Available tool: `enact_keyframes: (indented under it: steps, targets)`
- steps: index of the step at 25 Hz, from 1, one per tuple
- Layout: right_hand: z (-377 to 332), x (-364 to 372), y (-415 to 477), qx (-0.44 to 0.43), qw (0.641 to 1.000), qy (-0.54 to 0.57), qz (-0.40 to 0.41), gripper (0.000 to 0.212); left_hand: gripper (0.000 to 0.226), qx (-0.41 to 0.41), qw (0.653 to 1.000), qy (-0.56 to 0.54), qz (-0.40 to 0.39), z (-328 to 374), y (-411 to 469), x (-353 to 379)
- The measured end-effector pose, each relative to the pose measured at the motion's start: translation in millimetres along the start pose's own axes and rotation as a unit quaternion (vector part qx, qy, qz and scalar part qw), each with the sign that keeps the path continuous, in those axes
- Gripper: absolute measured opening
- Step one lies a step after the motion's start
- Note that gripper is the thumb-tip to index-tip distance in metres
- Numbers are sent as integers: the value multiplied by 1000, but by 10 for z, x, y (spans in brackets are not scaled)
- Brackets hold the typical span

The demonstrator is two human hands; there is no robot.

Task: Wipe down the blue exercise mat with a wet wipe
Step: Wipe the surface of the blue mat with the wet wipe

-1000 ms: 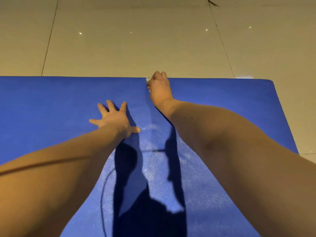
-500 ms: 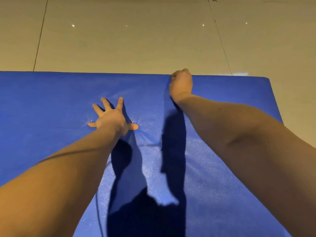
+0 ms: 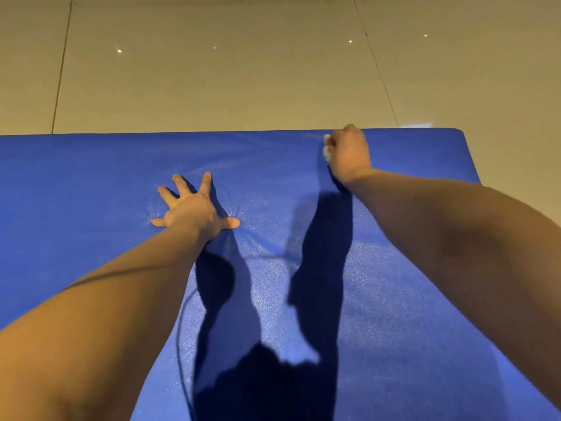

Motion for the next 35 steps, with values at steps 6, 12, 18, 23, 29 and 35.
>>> enact_keyframes:
  steps: [6,12,18,23,29,35]
  targets:
    - [-700,83,-303,10,995,95,-22,18,131,2,1000,-8,6,15,22,20]
    - [-1449,220,-653,-147,975,152,-72,13,133,7,1000,6,20,-24,80,46]
    - [-1437,308,-639,-120,982,141,-43,19,133,3,1000,8,22,-23,100,47]
    - [-1439,284,-595,-145,984,84,-60,21,133,3,1000,10,16,-24,89,39]
    - [-413,143,-439,-23,998,31,-43,25,131,1,1000,12,0,6,38,11]
    - [-385,2,-527,90,995,20,-37,32,133,-5,1000,4,0,25,45,20]
Point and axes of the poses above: each hand's wrist, its own y-axis towards the middle knuckle, its own x-axis out of the palm, z = x × y, the point moved 2 cm from there along y, towards the middle knuckle, and after that the axes turned 11 degrees about -y, right-handed, at the moved point
